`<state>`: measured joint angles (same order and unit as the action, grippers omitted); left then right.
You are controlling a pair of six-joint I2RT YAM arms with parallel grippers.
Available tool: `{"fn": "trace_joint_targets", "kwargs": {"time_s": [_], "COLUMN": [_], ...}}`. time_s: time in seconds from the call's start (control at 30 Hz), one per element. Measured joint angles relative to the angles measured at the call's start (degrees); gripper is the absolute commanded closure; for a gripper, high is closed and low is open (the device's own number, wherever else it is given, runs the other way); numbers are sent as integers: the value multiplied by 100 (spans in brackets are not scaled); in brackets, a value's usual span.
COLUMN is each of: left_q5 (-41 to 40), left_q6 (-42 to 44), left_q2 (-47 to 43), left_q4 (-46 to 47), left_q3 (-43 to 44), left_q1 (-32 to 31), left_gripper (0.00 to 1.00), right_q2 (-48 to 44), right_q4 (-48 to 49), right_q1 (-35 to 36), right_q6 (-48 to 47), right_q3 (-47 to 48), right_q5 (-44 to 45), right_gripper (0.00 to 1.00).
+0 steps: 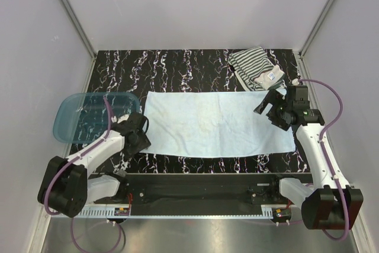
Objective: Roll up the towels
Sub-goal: Fold the towel
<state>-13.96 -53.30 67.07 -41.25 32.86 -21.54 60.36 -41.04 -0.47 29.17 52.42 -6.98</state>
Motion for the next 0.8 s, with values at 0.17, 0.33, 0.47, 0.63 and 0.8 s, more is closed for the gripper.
{"fn": "trace_joint_targets", "kwargs": {"time_s": [0.17, 0.33, 0.47, 0.63, 0.8], "left_q5": [-63, -164, -177, -168, -81], "left_q6": [55, 87, 151, 247, 431], "left_q2": [98, 203, 321, 310, 297], "left_q4": [107, 188, 431, 568, 656], "left_q3": [-76, -48, -13, -11, -13], "left_q1": [-2, -2, -2, -2, -2], "left_gripper": [48, 70, 83, 95, 97], "right_q2": [48, 52, 68, 103, 240], "right_q4": [50, 52, 48, 17, -177], "right_q1": [0, 0, 0, 0, -26], "right_q6": [-26, -44, -44, -33, 142], "right_q3": [0, 0, 2, 7, 7], "right_q5": [-4, -4, 7, 140, 629], "right_gripper": [1, 1, 1, 0, 0]}}
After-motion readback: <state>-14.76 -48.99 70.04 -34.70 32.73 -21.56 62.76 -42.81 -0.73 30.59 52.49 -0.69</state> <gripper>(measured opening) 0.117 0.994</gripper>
